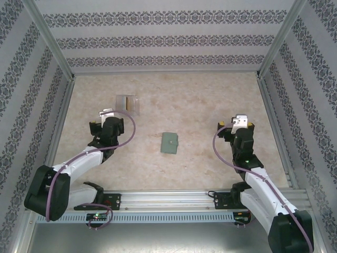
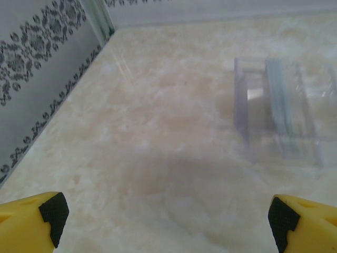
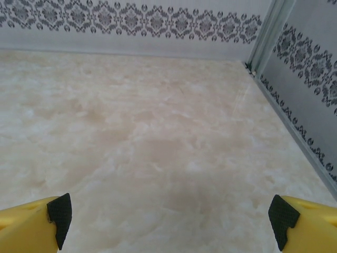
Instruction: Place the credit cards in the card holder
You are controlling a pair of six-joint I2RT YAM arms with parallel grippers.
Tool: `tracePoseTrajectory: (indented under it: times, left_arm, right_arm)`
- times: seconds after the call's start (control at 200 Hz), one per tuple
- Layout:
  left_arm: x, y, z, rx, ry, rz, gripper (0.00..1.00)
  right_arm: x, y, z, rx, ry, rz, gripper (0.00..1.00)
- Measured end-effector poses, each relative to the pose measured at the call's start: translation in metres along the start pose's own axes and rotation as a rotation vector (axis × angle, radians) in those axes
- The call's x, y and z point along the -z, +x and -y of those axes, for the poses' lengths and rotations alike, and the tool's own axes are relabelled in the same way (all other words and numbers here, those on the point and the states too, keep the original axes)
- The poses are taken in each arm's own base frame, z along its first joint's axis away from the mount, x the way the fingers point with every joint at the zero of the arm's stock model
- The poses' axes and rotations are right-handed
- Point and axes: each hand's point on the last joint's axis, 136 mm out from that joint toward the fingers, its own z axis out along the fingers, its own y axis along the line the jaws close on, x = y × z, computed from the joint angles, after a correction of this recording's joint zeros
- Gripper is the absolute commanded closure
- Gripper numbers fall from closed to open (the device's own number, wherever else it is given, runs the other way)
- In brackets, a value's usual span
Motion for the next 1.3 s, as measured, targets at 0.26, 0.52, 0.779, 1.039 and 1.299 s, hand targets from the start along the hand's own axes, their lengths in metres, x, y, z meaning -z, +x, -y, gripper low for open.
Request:
tracePoseTrajectory:
  times: [0.26,0.52,0.779,1.039,1.299]
  left_arm:
    - [-0.045,0.049,-0.009,-0.034,0.047,-0.026,0.01]
    - [-0.067,0.05,-0.001,0.012,0.151,0.007,0.01]
    - [-0.071,0.044,-0.001,0.03,0.18,0.017,0.01]
    - [-0.071,0.043,0.002,0.031,0.196,0.019,0.01]
    - [-0.071,0.043,0.002,0.032,0.196,0.02,0.01]
  right_arm:
    - [-0.073,0.059,0.003,-0.003,0.021,-0.155,0.02]
    - [-0.093,0.059,0.0,-0.052,-0.028,-0.096,0.02]
    - [-0.094,0.044,-0.003,-0.06,-0.049,-0.033,0.02]
    - [-0.099,0.034,0.001,-0.071,-0.021,-0.018,0.02]
    - [-0.1,0.034,0.001,-0.07,-0.021,-0.023,0.02]
